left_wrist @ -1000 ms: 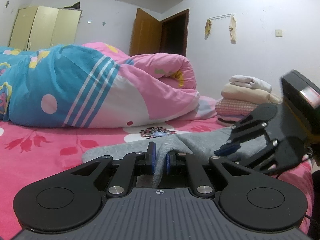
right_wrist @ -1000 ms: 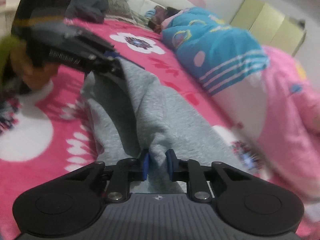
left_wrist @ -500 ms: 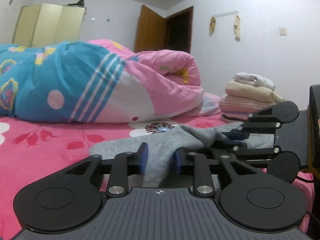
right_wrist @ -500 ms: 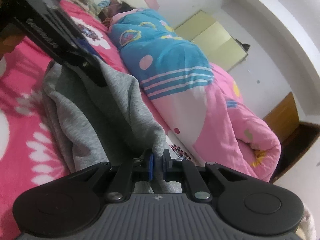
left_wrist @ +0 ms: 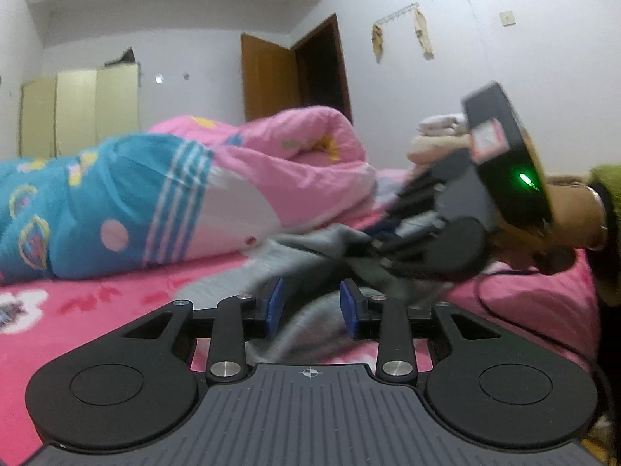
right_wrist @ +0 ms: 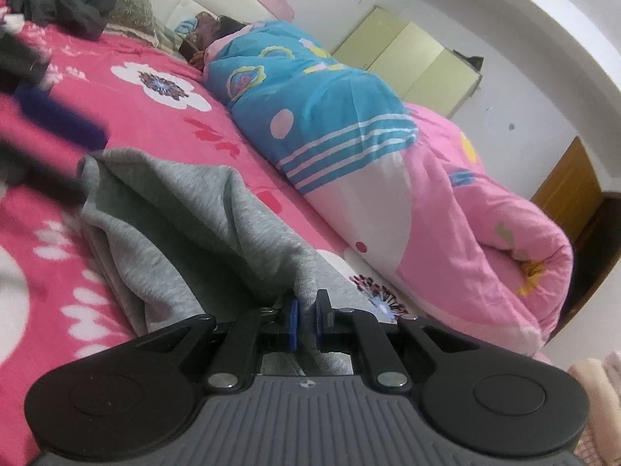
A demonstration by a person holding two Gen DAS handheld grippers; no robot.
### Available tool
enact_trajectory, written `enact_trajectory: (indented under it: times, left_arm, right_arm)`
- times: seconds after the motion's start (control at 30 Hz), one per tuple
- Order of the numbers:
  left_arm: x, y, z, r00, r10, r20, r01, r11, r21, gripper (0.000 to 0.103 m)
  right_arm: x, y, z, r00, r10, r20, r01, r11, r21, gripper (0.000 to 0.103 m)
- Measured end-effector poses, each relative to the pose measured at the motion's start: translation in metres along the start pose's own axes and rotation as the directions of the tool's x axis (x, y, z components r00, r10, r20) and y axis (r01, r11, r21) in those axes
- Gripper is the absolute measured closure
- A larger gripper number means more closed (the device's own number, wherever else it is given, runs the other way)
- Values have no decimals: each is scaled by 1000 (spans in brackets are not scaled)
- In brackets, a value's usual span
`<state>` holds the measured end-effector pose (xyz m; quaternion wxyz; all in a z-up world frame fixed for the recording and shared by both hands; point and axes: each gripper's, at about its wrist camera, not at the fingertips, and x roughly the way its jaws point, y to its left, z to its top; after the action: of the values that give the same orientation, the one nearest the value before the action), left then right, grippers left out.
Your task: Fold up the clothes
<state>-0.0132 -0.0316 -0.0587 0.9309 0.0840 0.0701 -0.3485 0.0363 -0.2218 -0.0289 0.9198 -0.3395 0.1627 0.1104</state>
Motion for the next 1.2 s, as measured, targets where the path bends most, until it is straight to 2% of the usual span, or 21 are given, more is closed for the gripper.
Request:
enact_trajectory:
  times: [0.37, 0.5, 0.6, 0.8, 1.2]
  left_arm:
    - [35, -20, -1, 989, -116, -91, 117, 993, -3, 84]
    - [53, -24, 5, 976, -166, -139, 171, 985, 30, 86]
    - [69, -29, 6, 963, -176, -203, 192, 979, 62, 86]
    - [85, -29, 10, 958, -133, -255, 166, 980, 110, 86]
    - [105, -14, 12, 950, -64, -304, 80, 996, 39, 84]
  right_arm:
    - [2, -31, -3, 988, 152, -1, -150, 975, 165, 96]
    - [2, -39, -5, 982, 186, 11, -185, 963, 198, 96]
    - [2, -43, -7, 979, 202, 24, -202, 956, 213, 96]
    - [1, -47, -8, 976, 212, 46, -217, 949, 230, 96]
    - [-5, -52, -14, 968, 232, 92, -248, 929, 273, 95]
